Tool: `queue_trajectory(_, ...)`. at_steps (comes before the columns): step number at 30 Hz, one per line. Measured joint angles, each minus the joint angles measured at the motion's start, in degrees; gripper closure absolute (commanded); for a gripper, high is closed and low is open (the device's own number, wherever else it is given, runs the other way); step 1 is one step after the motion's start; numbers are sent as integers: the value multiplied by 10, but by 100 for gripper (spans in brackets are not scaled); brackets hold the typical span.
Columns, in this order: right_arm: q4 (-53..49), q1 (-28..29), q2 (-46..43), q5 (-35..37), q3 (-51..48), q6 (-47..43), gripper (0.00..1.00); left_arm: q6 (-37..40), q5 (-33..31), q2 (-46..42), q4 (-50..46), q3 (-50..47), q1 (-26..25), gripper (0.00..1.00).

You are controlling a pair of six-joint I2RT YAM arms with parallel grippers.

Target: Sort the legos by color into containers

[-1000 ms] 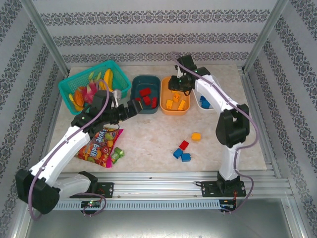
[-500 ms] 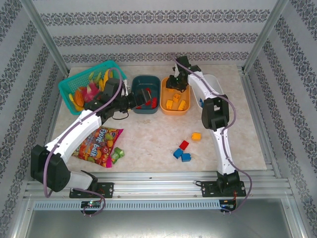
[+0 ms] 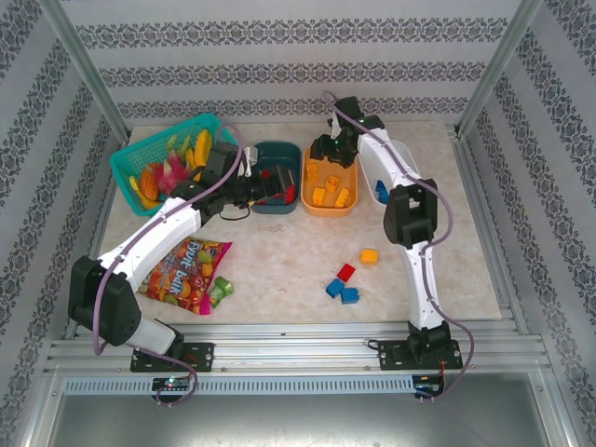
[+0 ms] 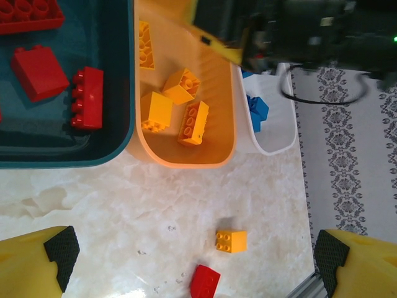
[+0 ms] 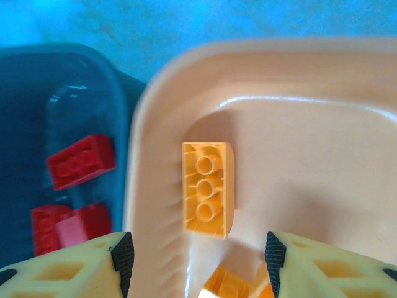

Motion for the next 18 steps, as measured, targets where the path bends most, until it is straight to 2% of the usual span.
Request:
queue_trajectory(8,38,6,-268,41,-158,21,44,55,7,0,-38,30,-14,2)
queue_trajectory(12,57,26,-399,58,-294,45,45,86,10,0,-75,30,-26,4)
queue_trajectory(18,40,68,-541,73,-494,101,45,133,10,1,-119,31,-66,9)
